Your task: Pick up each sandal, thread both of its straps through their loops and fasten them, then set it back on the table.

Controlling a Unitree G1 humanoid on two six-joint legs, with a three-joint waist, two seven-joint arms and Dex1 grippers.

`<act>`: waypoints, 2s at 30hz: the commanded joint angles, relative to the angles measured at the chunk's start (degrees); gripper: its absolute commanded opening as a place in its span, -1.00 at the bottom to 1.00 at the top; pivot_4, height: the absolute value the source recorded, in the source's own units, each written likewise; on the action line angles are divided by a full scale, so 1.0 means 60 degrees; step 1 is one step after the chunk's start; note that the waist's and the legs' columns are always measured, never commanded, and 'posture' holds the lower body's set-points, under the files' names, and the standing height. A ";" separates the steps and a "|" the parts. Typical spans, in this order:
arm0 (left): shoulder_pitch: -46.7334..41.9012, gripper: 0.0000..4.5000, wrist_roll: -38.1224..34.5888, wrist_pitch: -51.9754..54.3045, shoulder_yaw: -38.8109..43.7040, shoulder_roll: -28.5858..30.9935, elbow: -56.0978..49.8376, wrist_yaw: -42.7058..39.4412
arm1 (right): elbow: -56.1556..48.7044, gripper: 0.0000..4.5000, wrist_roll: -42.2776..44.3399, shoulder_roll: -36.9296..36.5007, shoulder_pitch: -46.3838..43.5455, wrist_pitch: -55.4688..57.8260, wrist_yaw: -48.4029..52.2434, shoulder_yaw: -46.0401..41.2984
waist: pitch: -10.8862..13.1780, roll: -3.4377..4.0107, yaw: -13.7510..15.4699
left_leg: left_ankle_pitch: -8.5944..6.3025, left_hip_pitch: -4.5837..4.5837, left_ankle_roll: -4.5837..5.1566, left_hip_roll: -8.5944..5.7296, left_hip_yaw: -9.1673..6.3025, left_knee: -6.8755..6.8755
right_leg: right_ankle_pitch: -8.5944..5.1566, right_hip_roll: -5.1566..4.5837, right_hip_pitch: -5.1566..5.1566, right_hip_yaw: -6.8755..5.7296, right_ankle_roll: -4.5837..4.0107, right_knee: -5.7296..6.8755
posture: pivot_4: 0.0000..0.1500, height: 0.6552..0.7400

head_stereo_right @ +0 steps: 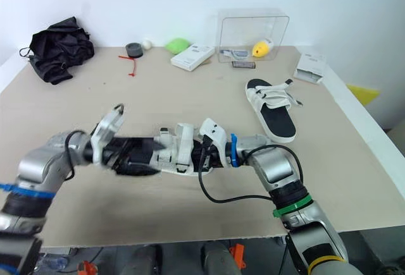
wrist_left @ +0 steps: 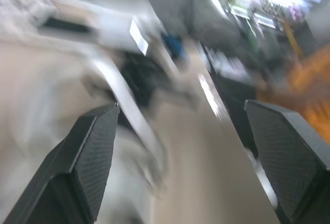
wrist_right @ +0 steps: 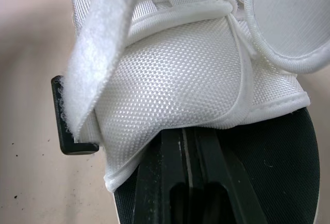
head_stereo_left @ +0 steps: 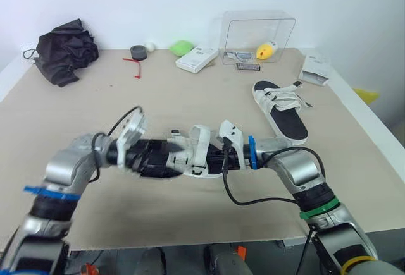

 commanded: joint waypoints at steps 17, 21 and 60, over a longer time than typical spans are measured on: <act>0.1484 0.79 0.0943 0.0054 -0.0778 -0.0661 -0.1269 0.2376 | 0.0442 -1.00 -0.0327 -0.0126 0.0246 0.0201 -0.0106 0.0348 | 0.0004 -0.0013 0.0096 | 0.0003 0.0006 0.0005 0.0012 0.0025 0.0019 | -0.0024 -0.0007 0.0005 0.0000 -0.0051 0.0005 | 1.00 1.00; 0.1381 0.79 0.0543 0.0721 -0.0676 -0.0882 -0.1539 0.2716 | 0.0427 -1.00 -0.0324 -0.0122 0.0255 0.0201 -0.0117 0.0345 | 0.0004 -0.0014 0.0102 | 0.0003 0.0004 0.0005 0.0009 0.0027 0.0024 | -0.0020 -0.0009 0.0007 0.0001 -0.0044 0.0005 | 1.00 1.00; 0.1003 -0.99 -0.0565 0.3819 -0.1516 0.0036 -0.1818 0.2850 | 0.0437 -1.00 -0.0329 -0.0028 0.0240 0.0210 -0.0165 0.0289 | 0.0004 -0.0015 0.0103 | 0.0003 0.0003 0.0005 0.0004 0.0018 0.0022 | -0.0007 -0.0006 0.0005 0.0002 -0.0027 0.0004 | 1.00 1.00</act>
